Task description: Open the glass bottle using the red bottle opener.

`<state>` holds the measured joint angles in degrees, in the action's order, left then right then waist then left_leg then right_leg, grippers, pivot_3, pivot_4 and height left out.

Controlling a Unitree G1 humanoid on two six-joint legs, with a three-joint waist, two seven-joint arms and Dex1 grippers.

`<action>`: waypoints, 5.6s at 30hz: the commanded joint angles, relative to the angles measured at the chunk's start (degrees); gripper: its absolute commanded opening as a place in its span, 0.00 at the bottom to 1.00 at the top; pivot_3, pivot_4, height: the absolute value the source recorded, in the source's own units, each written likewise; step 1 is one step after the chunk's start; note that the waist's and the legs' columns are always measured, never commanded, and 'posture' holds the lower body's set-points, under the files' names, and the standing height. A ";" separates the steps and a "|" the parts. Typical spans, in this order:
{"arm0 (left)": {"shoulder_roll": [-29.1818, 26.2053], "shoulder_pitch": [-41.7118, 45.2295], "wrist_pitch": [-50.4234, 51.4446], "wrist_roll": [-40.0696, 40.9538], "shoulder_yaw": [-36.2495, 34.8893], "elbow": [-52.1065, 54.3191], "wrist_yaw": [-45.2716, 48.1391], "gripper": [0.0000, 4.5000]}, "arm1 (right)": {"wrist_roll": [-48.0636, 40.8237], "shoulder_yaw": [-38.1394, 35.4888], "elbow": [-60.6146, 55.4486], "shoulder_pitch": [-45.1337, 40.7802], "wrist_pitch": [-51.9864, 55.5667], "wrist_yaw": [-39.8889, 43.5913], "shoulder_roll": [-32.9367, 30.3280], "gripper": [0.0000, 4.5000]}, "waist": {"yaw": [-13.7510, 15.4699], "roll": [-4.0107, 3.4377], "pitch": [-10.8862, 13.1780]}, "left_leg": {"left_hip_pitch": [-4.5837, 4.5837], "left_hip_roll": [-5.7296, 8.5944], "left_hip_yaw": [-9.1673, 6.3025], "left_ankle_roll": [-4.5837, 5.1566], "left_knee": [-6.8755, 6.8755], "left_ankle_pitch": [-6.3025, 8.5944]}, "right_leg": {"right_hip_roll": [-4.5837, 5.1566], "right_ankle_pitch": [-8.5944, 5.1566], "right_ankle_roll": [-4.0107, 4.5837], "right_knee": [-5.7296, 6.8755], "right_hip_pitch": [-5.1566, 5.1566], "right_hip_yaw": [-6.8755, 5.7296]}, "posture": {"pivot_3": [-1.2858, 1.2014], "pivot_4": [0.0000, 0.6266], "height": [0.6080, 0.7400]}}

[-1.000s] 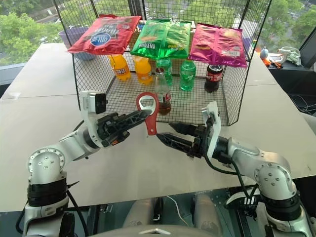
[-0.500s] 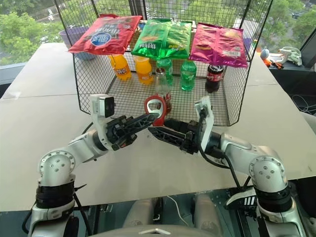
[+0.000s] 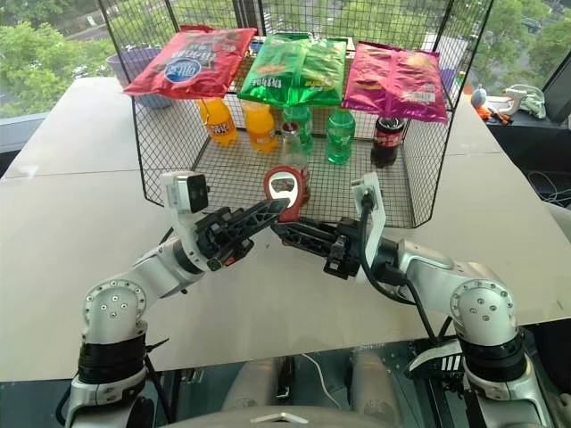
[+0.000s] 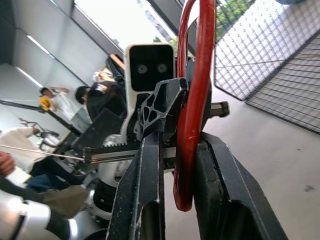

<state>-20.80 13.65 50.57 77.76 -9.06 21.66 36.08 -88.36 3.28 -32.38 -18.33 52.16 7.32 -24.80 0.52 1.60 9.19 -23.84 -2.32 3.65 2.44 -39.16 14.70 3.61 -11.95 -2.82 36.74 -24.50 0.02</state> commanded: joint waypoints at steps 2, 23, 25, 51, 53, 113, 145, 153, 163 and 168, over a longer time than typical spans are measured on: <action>0.24 0.34 -1.85 -1.44 0.54 1.63 -0.68 0.00 | -1.43 0.41 -1.83 -0.38 -0.11 -0.63 -1.03 0.06 | 0.01 0.00 0.00 | 0.00 0.00 0.00 0.00 0.00 0.00 | 0.00 0.00 0.00 0.00 0.00 0.00 | 0.52 0.24 1.00; -0.86 3.58 -2.32 -1.46 0.26 -0.87 0.42 0.00 | 2.38 -0.57 -1.23 0.43 -2.33 3.61 -4.35 0.01 | 0.07 -0.01 0.01 | -0.03 0.00 -0.01 0.00 0.03 0.00 | 0.00 -0.01 0.00 -0.06 -0.02 -0.01 | 0.52 0.24 1.00; -1.02 3.34 -2.38 -1.92 0.39 -0.71 0.68 0.00 | 2.09 -0.85 -1.22 0.86 -2.48 3.91 -4.27 0.01 | 0.08 0.00 0.01 | -0.03 0.00 -0.01 0.00 0.03 0.00 | 0.00 -0.01 0.00 -0.06 -0.02 -0.01 | 0.52 0.24 1.00; -9.70 8.37 -17.07 -33.41 1.62 -7.72 1.11 0.99 | 3.61 -11.40 -8.52 11.14 -7.62 0.78 -10.02 0.00 | 0.28 0.00 0.04 | -0.16 -0.02 0.03 0.01 0.14 0.01 | 0.05 0.00 -0.01 -0.25 -0.11 -0.05 | 0.52 0.24 1.00; -10.10 9.93 -18.60 -37.25 3.76 -9.34 2.02 0.99 | 3.43 -12.63 -9.89 12.54 -8.37 -0.27 -10.69 0.00 | 0.17 -0.01 0.05 | -0.17 -0.02 0.03 0.02 0.15 0.02 | 0.07 0.00 -0.02 -0.27 -0.12 -0.05 | 0.52 0.24 1.00; -6.97 4.21 -34.12 -46.75 10.71 -11.22 26.78 0.98 | 27.18 -7.25 -16.07 23.26 -12.90 0.85 -16.45 0.00 | 0.29 -0.01 0.06 | -0.62 0.05 -0.43 0.06 -0.22 0.01 | -0.02 0.08 -0.12 -0.27 -0.16 -0.35 | 0.52 0.24 1.00; -6.24 12.67 -32.55 -47.37 14.44 -16.59 30.45 0.70 | 36.26 -6.06 -18.10 20.43 -12.42 4.29 -12.85 0.00 | 0.25 -0.01 0.06 | -0.42 0.06 -0.24 0.06 -0.25 0.01 | -0.05 0.08 -0.12 -0.07 -0.14 -0.15 | 0.52 0.24 1.00; -6.22 13.41 -32.34 -47.51 15.06 -17.15 31.17 0.70 | 45.29 -2.86 -18.85 13.92 -13.54 6.86 -14.62 0.00 | 0.25 -0.01 0.06 | -0.32 0.06 -0.17 0.06 -0.25 0.01 | -0.06 0.07 -0.12 -0.01 -0.12 -0.07 | 0.52 0.24 1.00; -6.33 14.06 -31.15 -47.21 15.14 -17.06 31.73 0.49 | 63.17 6.29 -17.02 7.43 -17.20 11.59 -17.26 0.00 | 0.26 -0.01 0.06 | -0.32 0.07 -0.14 0.06 -0.25 0.01 | -0.06 0.07 -0.12 -0.01 -0.13 -0.06 | 0.52 0.24 1.00; -6.31 14.09 -31.49 -47.48 15.15 -17.42 31.79 0.49 | 72.10 9.54 -15.63 5.19 -20.03 11.58 -16.37 0.00 | 0.23 -0.01 0.06 | -0.32 0.07 -0.14 0.06 -0.25 0.01 | -0.06 0.07 -0.12 -0.01 -0.13 -0.06 | 0.52 0.24 1.00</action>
<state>-27.09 26.91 19.54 30.23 6.30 3.70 67.30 -18.76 12.64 -47.13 -12.24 34.16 19.15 -41.35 0.75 1.58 9.25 -24.16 -2.25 3.52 2.50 -39.41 14.71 3.54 -11.89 -2.94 36.72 -24.63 -0.04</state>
